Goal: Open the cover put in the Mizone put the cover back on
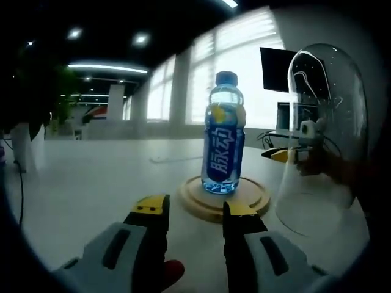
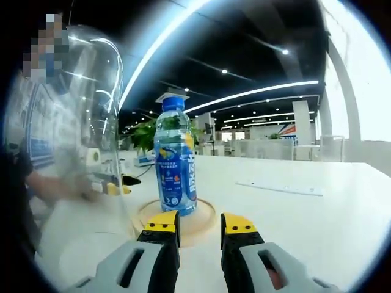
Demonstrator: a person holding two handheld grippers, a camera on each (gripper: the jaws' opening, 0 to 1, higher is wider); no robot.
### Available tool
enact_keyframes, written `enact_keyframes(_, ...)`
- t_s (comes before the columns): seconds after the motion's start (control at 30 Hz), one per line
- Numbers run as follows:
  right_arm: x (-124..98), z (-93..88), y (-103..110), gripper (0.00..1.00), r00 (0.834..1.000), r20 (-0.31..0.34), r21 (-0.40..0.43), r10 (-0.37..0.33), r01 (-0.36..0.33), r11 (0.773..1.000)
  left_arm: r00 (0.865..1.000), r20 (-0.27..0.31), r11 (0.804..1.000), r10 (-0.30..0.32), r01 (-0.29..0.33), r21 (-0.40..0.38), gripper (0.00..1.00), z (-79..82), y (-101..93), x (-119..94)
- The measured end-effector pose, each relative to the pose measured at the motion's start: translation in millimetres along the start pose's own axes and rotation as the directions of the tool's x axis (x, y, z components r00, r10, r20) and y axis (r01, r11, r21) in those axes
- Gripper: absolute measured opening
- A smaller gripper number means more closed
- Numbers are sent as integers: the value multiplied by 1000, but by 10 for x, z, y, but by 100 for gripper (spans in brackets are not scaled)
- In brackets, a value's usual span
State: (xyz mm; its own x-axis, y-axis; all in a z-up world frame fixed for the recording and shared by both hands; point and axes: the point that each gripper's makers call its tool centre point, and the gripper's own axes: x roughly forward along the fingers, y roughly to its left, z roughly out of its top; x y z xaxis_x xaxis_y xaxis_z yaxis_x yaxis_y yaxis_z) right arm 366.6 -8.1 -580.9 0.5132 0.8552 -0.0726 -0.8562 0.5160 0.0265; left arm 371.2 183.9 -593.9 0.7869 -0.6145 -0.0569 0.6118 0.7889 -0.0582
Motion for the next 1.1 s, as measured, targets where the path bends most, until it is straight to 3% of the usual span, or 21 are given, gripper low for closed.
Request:
enact_keyframes(0.8, -21, 41, 5, 20, 1000, 17, 13, 4, -4, 1000, 1000, -4, 1000, 0, 0, -9, 27, -35, 16, 9)
enact_keyframes(0.97, -44, 83, 15, 20, 999, 36, 25, 9, -10, 1000, 998, 61, 998, 0, 4, -69, 28, 60, 58, -49)
enact_keyframes(1.1, -60, 85, -26, 20, 999, 41, 35, -3, 2, 999, 997, 76, 994, -15, 23, -105, 28, 84, 65, -60)
